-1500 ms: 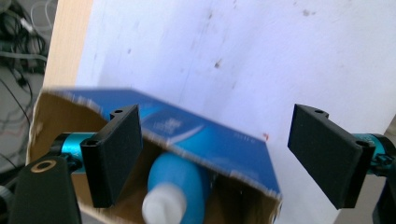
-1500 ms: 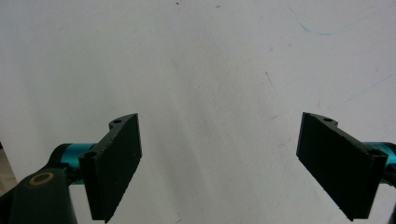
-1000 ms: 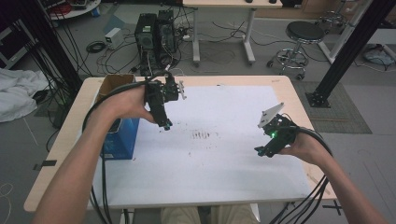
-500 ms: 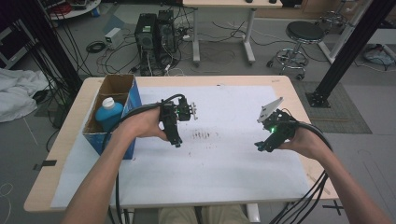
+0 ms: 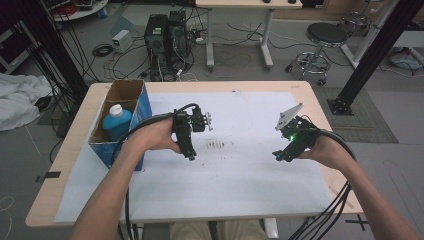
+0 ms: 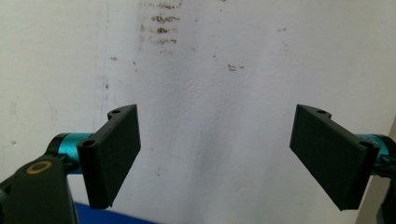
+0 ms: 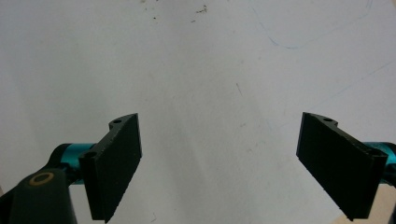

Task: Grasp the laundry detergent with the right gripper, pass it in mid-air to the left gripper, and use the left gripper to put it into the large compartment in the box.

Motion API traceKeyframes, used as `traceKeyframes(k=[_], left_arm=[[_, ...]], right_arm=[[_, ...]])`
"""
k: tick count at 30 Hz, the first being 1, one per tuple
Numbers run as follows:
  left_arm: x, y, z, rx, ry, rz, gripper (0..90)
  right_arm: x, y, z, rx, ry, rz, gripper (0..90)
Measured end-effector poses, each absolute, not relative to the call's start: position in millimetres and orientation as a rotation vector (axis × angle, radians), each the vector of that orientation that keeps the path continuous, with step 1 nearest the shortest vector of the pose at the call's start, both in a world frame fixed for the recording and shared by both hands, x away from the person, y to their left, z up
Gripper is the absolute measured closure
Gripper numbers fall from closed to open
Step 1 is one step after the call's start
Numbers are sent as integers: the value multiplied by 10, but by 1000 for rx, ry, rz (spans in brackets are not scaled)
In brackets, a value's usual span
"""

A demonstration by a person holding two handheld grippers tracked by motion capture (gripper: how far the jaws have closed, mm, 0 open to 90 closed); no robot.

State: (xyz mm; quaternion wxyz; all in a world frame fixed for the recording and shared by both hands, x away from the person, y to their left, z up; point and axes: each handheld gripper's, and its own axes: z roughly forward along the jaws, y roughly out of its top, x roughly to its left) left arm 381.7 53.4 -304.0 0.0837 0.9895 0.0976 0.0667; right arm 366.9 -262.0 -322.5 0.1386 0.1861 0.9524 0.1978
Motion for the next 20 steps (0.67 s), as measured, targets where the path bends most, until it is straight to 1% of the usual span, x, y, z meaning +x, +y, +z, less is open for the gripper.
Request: traceKeyframes(k=[14, 20], left_arm=[[3819, 526, -3050, 2962, 292, 204, 163], [3816, 569, -3065, 2930, 314, 227, 163]], right_arm=[[3649, -2602, -3240, 536, 2754, 558, 134], [3643, -2601, -3244, 550, 2750, 568, 134]])
